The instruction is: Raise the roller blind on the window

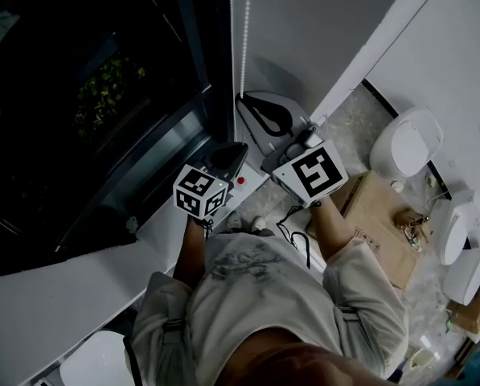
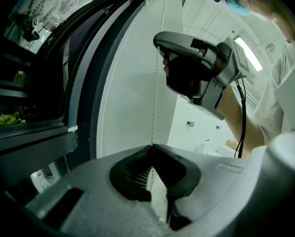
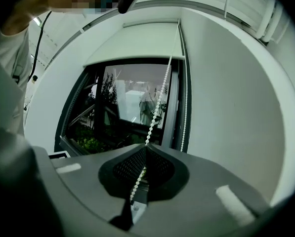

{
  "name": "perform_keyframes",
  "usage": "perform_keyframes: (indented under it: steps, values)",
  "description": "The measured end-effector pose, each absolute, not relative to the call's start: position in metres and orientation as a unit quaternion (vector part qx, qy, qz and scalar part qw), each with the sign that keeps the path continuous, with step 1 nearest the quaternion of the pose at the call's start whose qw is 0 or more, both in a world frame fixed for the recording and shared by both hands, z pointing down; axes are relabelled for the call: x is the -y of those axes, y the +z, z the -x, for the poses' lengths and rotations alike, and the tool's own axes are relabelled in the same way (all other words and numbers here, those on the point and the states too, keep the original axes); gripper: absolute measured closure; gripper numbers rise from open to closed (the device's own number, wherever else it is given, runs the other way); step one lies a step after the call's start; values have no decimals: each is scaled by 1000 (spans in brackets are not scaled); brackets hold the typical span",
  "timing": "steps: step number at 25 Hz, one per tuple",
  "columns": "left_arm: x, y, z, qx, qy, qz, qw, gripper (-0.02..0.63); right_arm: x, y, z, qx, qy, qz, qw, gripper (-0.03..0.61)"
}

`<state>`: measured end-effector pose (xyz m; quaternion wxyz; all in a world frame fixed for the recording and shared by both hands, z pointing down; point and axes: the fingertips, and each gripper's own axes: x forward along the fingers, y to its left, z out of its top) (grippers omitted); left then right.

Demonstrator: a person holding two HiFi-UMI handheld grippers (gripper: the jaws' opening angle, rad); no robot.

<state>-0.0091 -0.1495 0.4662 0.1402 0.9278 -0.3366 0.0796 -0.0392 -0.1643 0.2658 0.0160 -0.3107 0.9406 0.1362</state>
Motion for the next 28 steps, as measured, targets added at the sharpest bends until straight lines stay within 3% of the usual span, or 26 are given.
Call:
perform_keyframes:
  steps: [28]
  values:
    - [153, 561, 14, 343, 132, -906, 211, 603, 170, 364, 41, -941, 76, 324, -58, 569]
